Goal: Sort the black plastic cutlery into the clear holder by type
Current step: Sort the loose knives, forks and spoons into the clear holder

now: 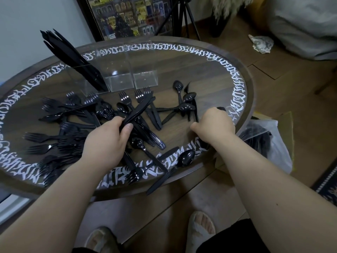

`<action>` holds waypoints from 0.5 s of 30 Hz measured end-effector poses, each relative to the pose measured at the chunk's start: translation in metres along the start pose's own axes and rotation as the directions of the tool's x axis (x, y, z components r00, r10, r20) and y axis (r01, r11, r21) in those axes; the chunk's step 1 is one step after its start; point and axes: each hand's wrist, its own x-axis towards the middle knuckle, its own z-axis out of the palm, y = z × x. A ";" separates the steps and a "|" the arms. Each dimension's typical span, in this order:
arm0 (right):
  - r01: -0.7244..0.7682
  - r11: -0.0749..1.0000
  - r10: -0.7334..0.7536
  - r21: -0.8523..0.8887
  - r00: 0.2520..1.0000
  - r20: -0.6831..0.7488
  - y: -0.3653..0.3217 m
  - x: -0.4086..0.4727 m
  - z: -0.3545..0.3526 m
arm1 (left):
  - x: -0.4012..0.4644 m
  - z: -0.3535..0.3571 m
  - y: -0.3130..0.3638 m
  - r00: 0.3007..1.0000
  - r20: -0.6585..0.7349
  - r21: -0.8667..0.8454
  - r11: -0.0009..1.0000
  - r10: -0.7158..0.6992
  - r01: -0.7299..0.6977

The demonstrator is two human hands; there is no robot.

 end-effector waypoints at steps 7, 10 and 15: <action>0.140 0.989 -0.137 0.042 0.988 -0.070 0.011 -0.002 -0.018 | -0.002 -0.007 -0.011 1.000 -0.009 -0.007 1.000 -0.002 0.002; 0.198 0.974 -0.198 0.113 0.980 -0.004 0.022 -0.010 -0.020 | -0.005 -0.009 -0.019 1.000 -0.009 0.016 1.000 0.000 0.000; 0.244 0.969 -0.242 0.035 0.969 -0.050 0.045 -0.012 -0.030 | -0.007 -0.009 -0.019 1.000 -0.009 0.003 1.000 0.008 -0.008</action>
